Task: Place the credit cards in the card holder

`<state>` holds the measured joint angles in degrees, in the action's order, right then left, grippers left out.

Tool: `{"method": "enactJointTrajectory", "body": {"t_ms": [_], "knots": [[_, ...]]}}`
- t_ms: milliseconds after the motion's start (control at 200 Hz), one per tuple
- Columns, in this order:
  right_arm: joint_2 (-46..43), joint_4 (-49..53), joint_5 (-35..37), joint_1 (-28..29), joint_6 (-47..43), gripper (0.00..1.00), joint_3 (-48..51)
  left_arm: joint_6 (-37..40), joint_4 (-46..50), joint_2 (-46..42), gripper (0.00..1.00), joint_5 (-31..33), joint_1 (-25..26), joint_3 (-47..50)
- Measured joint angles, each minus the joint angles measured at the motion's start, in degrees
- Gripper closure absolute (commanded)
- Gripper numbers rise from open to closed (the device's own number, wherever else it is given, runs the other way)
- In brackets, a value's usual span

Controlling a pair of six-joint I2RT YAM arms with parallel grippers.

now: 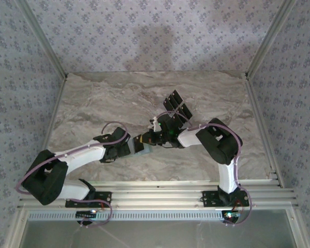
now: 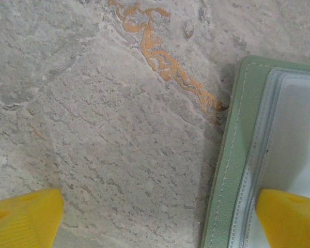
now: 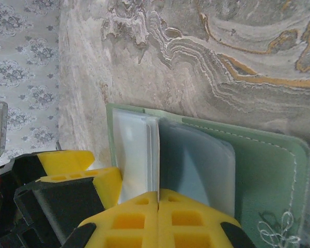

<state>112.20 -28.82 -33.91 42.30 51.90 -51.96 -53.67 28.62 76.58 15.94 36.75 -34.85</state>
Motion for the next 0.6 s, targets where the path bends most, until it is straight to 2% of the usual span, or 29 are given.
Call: {"method": "enactJointTrajectory", "body": {"t_ms": [600], "knots": [[2.05,-2.91,0.24,1.51,1.73,1.00,-0.59,-0.04,0.02,0.04,0.03,0.85,0.00,0.00]]}}
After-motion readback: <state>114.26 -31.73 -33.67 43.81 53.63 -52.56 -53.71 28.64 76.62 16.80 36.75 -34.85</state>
